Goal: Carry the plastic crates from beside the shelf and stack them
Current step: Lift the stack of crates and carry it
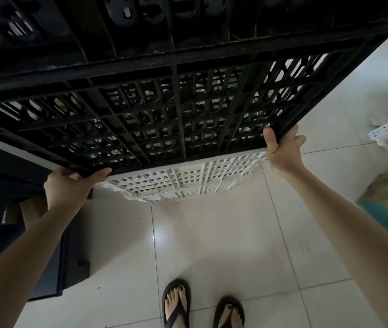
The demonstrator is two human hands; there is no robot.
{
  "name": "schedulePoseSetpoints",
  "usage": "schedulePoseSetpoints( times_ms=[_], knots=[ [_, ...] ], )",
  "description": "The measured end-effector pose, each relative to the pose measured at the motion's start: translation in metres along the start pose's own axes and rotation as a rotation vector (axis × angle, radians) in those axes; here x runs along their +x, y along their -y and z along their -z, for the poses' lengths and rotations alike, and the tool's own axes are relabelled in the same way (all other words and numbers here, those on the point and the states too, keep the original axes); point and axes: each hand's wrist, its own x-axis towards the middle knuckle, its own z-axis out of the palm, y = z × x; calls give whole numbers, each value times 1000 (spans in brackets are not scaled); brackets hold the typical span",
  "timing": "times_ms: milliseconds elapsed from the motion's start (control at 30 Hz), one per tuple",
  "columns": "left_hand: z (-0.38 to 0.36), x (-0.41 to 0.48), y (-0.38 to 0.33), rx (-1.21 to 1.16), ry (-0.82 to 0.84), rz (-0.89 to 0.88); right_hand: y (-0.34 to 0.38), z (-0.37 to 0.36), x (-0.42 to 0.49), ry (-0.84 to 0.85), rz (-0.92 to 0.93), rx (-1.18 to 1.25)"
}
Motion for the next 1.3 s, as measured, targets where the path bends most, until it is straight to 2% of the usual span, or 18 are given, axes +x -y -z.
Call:
schedulePoseSetpoints(
  times_ms=[100, 167, 267, 333, 400, 467, 600, 667, 733, 867, 967, 1300],
  knots=[
    [-1, -7, 13, -71, 65, -56, -2, 8, -3, 49, 62, 60],
    [-5, -13, 32, -153, 177, -54, -24, 11, -9, -10, 72, 160],
    [-25, -14, 72, -64, 317, -4, -70, 1, -26, -57, -73, 149],
    [-54, 0, 106, 30, 352, 8, -110, -19, -28, 43, -166, 37],
    [-85, -1, 110, 73, 386, 3, -140, -42, -25, 151, -179, -43],
    [-120, 4, 121, 59, 344, -10, -165, -67, -13, 117, -85, -36],
    [-177, 23, 159, -88, 210, -84, -195, -118, 12, -1, 98, 131],
    [-197, 32, 178, -140, 139, -96, -206, -144, 18, -47, 92, 210],
    [-213, 41, 190, -172, 62, -128, -217, -166, 28, -166, 97, 224],
    [-237, 50, 198, -271, -86, -218, -235, -197, 49, -400, 238, 259],
    [-247, 55, 204, -300, -181, -252, -240, -211, 63, -514, 286, 296],
    [-238, 54, 197, -274, -180, -310, -235, -224, 65, -675, 275, 236]
  ],
)
